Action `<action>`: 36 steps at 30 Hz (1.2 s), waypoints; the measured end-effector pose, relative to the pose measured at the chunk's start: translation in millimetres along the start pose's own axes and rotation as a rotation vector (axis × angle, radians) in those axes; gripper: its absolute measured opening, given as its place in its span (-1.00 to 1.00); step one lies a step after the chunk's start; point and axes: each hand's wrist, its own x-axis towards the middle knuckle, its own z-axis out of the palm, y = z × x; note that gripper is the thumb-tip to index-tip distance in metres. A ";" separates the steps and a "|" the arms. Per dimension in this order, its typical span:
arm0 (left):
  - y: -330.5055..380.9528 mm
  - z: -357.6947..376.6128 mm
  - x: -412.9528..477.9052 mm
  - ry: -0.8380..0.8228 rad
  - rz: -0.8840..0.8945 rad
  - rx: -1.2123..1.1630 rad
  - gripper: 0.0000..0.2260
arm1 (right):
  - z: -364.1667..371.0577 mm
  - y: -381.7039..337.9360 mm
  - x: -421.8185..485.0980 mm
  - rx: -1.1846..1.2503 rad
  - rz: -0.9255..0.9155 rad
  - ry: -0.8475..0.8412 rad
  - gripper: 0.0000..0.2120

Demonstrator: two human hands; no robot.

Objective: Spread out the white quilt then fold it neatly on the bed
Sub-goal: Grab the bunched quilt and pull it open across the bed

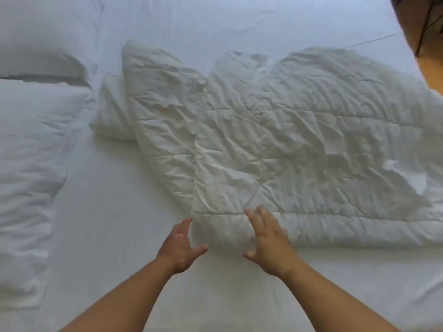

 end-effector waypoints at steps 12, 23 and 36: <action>71.7 28.9 48.9 0.269 0.147 -0.225 -0.47 | 22.0 48.4 81.5 0.167 -0.083 0.392 -0.91; 317.6 -178.5 94.4 0.499 0.662 -0.173 -0.63 | -287.2 41.5 128.5 0.137 -0.280 0.945 -0.87; 434.2 -201.1 285.6 0.679 0.607 0.070 -0.62 | -344.9 45.1 240.4 -0.030 -0.254 1.094 -0.32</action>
